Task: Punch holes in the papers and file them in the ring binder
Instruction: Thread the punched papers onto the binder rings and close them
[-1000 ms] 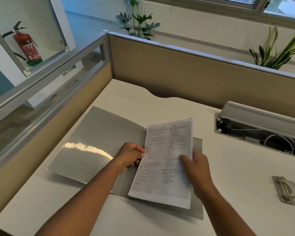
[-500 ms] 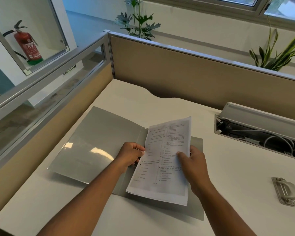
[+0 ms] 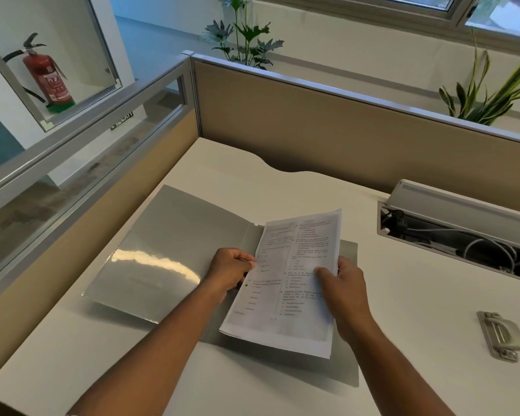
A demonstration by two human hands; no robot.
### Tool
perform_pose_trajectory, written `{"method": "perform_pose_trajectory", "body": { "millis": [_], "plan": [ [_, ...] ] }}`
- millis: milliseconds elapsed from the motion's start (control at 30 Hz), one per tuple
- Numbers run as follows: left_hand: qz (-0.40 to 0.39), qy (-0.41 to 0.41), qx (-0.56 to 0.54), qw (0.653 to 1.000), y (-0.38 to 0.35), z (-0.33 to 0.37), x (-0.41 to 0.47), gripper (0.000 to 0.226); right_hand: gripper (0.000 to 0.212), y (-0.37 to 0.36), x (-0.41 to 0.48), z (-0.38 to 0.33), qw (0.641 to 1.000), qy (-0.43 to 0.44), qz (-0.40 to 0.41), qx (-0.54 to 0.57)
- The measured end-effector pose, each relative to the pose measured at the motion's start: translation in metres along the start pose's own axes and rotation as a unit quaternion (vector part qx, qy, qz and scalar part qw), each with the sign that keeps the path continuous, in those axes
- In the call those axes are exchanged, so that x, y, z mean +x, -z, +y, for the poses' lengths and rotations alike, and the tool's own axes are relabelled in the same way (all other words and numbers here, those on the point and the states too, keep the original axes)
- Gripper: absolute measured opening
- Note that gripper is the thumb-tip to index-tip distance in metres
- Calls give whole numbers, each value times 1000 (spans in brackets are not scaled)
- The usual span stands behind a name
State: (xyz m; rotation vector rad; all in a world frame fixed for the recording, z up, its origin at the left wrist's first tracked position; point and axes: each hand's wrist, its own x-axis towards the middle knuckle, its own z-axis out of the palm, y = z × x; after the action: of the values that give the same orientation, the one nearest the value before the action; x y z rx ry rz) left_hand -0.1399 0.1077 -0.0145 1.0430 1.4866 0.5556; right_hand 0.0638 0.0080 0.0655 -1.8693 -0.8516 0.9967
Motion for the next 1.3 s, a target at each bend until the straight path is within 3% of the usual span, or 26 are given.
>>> {"method": "perform_pose_trajectory", "body": {
  "millis": [633, 833, 1067, 1300],
  "plan": [
    [-17, -21, 17, 999, -7, -4, -1, 17, 18, 8, 1, 8, 1000, -11, 11, 0],
    [-63, -40, 64, 995, -1, -8, 6, 24, 16, 13, -4, 15, 1000, -20, 6, 9],
    [-91, -66, 138, 984, 7, -6, 12, 12, 34, 14, -18, 25, 998, -44, -31, 33],
    [-152, -81, 207, 963, 17, -2, 14, 25, 35, 12, -28, 21, 994, -37, -55, 85]
  ]
}}
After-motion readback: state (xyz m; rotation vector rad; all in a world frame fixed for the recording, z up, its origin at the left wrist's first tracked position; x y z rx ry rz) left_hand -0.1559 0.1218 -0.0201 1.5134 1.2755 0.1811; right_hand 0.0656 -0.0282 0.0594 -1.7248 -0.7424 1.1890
